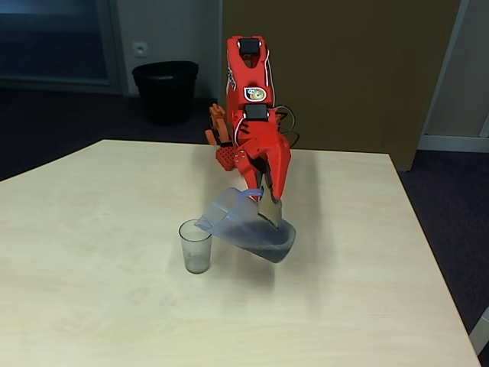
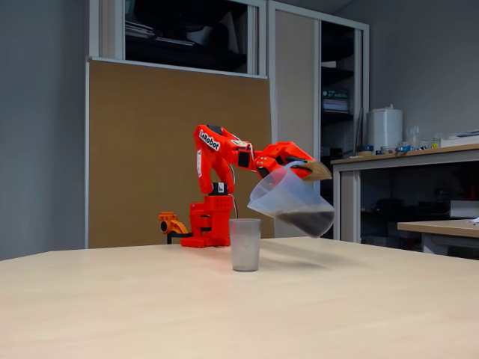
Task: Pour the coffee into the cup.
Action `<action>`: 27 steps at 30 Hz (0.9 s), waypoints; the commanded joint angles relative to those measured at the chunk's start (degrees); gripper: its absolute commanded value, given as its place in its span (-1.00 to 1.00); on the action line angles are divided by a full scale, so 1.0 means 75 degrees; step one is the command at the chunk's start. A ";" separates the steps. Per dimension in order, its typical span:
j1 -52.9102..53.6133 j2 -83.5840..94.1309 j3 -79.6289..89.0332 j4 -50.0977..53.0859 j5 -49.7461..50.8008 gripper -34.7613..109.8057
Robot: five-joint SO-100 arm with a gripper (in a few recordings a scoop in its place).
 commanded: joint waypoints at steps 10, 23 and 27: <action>-0.0082 0.0410 0.0012 -0.0363 0.0059 -0.52; -0.0270 0.0645 0.0363 -0.0480 0.0059 -0.52; -0.0352 0.0656 0.0375 -0.0492 0.0070 -0.52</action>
